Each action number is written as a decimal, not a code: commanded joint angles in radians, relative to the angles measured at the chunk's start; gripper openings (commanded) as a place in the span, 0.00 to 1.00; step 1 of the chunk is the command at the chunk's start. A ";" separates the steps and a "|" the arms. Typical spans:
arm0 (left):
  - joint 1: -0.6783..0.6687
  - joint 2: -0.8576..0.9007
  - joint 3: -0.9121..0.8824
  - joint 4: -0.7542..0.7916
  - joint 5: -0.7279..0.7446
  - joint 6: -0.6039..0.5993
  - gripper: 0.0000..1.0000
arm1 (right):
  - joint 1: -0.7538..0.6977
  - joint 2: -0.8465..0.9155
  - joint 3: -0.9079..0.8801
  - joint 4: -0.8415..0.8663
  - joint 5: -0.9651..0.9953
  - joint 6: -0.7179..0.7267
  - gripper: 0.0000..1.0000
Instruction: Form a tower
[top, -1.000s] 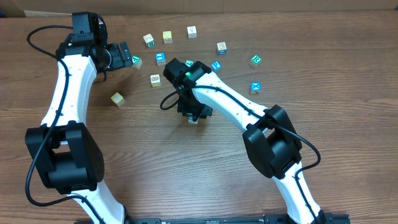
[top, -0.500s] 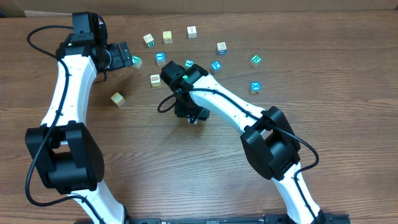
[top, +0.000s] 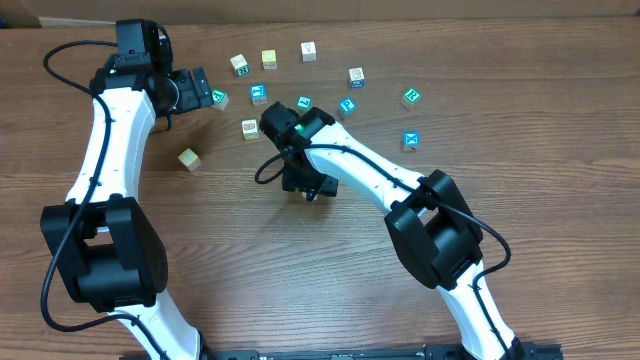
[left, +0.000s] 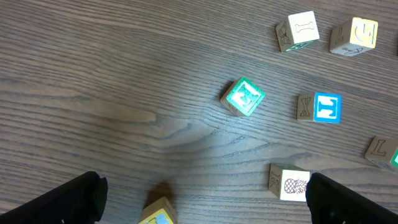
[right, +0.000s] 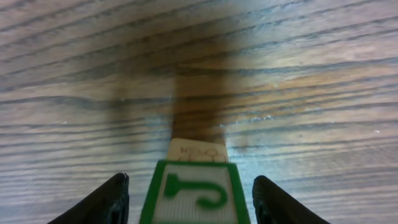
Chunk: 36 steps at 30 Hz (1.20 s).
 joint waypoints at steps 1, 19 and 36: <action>-0.003 -0.028 0.000 0.003 0.000 -0.009 1.00 | 0.003 0.004 -0.032 0.024 0.012 0.004 0.57; -0.003 -0.028 0.000 0.003 0.000 -0.009 1.00 | -0.011 0.003 0.032 -0.022 0.021 -0.118 0.18; -0.003 -0.028 0.000 0.003 0.000 -0.009 1.00 | -0.019 0.004 0.046 0.014 0.111 -0.195 0.25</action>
